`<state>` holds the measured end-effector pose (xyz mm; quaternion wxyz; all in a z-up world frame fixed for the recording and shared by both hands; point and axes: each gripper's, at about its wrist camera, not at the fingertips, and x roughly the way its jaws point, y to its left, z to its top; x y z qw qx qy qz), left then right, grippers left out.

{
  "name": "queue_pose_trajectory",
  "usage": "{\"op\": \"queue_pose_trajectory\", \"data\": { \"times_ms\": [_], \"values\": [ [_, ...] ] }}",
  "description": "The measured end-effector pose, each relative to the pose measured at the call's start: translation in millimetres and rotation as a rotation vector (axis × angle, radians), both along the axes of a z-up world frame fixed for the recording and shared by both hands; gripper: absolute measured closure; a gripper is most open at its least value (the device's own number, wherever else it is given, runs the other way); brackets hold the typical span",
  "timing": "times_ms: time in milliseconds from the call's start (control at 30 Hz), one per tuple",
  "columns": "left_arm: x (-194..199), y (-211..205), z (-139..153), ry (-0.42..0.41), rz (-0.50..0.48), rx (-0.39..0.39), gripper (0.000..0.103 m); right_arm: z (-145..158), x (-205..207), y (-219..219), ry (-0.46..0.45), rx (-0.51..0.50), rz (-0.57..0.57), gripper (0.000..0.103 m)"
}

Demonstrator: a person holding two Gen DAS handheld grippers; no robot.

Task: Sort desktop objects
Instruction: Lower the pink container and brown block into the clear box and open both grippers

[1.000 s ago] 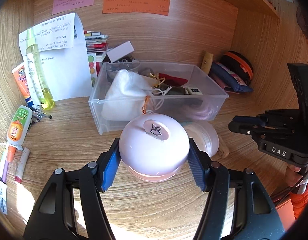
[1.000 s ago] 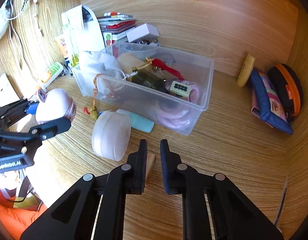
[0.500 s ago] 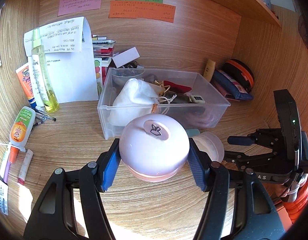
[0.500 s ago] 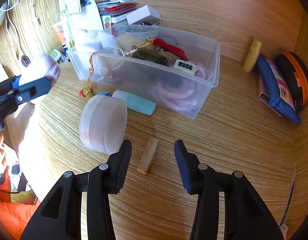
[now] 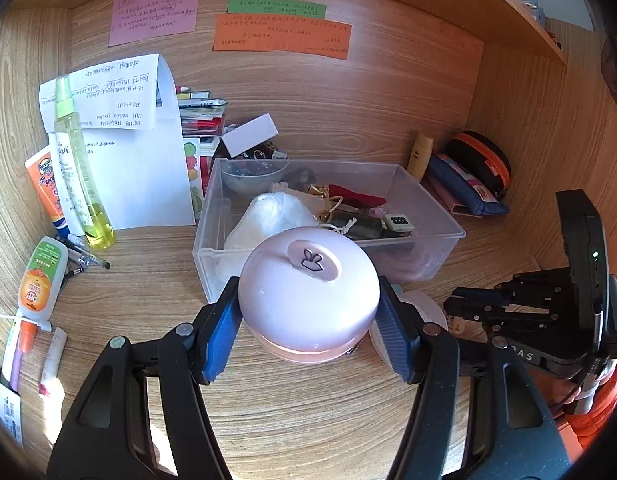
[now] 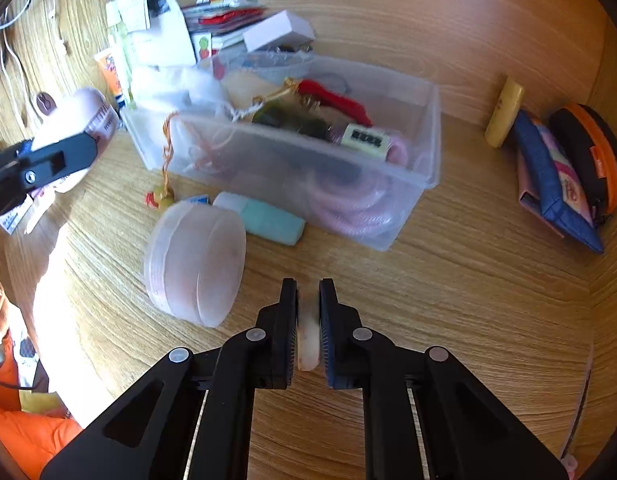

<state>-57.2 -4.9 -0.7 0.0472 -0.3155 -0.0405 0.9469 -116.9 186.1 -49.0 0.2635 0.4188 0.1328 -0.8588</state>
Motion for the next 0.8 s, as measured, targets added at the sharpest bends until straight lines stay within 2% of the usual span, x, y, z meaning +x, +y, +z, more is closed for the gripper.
{"op": "queue_pose_trajectory", "data": {
  "times_ms": [400,800],
  "values": [
    [-30.0,3.1,26.4,0.046,-0.063,0.016,0.040,50.0,-12.0,12.7,0.093,-0.090,-0.053,0.093],
    [-83.9,13.9,38.7,0.037,-0.128,0.015,0.040,64.1,-40.2,5.3,0.120,-0.122,-0.054,0.093]
  ]
}}
